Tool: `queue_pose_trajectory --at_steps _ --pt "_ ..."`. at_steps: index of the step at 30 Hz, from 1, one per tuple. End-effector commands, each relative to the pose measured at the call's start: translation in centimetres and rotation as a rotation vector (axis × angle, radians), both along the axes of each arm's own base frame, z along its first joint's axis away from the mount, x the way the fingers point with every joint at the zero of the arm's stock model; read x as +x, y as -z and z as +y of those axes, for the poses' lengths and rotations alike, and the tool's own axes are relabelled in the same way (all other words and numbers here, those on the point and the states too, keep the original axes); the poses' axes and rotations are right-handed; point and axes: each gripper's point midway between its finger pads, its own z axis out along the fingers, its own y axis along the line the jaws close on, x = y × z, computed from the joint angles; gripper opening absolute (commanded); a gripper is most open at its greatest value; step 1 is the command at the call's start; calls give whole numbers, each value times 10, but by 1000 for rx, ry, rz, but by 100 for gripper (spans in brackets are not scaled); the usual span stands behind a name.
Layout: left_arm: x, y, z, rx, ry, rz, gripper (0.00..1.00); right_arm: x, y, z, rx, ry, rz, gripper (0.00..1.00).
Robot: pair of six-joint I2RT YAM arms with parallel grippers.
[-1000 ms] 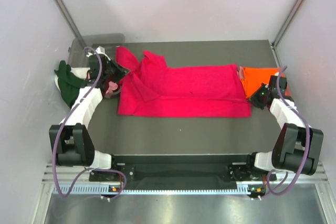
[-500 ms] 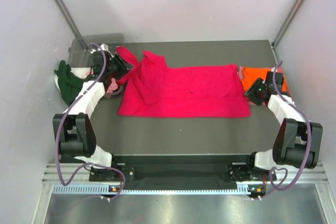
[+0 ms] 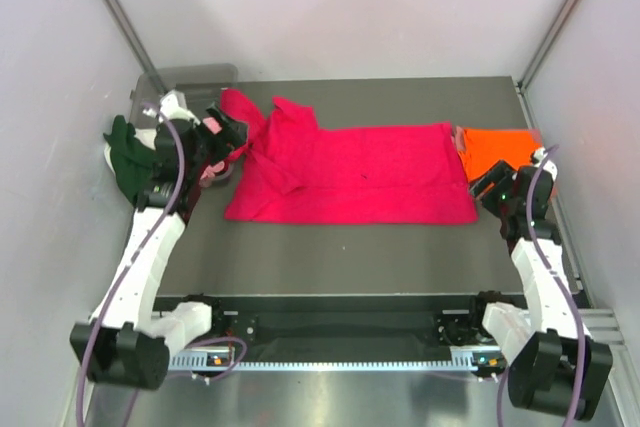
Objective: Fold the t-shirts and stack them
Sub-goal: Fold the tshirt
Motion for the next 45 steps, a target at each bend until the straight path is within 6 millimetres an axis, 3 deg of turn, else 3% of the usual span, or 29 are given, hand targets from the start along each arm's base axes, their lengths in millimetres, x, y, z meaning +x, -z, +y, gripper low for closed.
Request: queue_pose_trajectory --at_steps 1,5,11,21,29,33,34,37,45 --pt "-33 34 21 20 -119 96 98 -13 12 5 31 20 -14 68" --pt "-61 56 35 -4 -213 186 96 -26 35 9 74 48 6 66" --pt "-85 84 23 -47 -159 295 98 -35 67 12 119 73 104 60" --pt "-96 129 25 -3 -169 502 98 -21 90 10 210 164 133 50" --pt "-106 134 20 -64 -171 456 98 -14 108 1 240 255 149 44" --pt "-114 146 16 -110 -178 467 96 -5 114 -1 241 266 144 40" --pt "-115 148 14 -129 -177 462 95 -4 115 -2 237 265 148 27" --pt "-117 161 8 -177 -164 467 93 -4 114 -4 219 262 164 0" --pt "-117 201 -11 -293 -138 468 88 -25 98 -21 132 290 163 0"
